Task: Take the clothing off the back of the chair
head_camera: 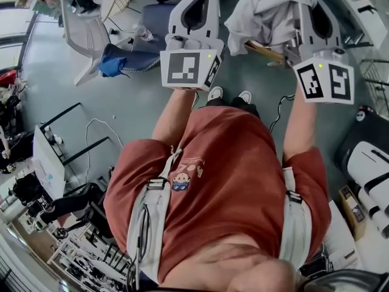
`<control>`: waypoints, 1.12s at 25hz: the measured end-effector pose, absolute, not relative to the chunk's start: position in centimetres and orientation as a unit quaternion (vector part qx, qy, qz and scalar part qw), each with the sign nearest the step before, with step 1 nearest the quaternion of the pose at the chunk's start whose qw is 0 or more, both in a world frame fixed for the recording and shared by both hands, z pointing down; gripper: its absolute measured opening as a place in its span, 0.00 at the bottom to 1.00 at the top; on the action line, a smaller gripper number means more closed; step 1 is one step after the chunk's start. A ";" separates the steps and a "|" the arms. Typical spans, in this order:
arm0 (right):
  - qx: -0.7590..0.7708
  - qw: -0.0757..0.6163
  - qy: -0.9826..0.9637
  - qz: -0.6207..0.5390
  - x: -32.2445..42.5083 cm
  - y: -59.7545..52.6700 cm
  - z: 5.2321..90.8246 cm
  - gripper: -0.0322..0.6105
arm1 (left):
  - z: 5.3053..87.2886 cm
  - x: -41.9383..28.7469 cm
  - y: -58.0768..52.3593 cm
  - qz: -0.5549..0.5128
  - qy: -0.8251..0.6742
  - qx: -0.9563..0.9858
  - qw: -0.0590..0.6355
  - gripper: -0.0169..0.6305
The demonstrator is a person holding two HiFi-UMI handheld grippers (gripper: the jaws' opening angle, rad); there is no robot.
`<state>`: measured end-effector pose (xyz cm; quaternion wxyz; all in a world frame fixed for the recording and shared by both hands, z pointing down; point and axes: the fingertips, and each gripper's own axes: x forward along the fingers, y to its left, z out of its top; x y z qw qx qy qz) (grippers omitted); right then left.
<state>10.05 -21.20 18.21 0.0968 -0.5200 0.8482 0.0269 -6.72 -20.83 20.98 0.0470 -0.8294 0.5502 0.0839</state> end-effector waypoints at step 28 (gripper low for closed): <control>-0.628 0.099 0.747 0.192 13.2 -18.4 7.8 0.11 | 11.3 -6.6 -20.1 0.068 0.550 -0.815 0.169 0.05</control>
